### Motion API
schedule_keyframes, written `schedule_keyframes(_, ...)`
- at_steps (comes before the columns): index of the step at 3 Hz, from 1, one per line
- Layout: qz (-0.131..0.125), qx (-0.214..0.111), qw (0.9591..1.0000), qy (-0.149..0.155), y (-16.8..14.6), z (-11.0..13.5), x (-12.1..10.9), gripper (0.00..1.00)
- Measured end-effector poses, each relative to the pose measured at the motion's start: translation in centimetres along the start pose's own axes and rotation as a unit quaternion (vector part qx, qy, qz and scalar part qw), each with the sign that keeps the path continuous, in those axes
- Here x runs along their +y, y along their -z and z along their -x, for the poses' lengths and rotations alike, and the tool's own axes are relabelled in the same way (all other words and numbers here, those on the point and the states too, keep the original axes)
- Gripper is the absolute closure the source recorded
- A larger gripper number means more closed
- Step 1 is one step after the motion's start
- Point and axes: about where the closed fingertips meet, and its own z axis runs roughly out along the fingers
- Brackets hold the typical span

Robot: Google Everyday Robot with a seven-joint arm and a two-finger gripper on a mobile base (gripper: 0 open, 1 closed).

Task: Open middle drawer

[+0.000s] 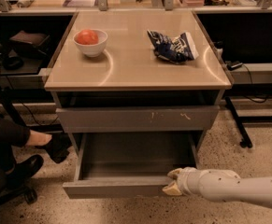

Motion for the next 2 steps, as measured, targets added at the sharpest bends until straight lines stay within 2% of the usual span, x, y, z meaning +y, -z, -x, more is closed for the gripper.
schedule_keyframes(2, -0.002, -0.007, 1.0, -0.004, 0.5, -0.47, 0.56, 1.0)
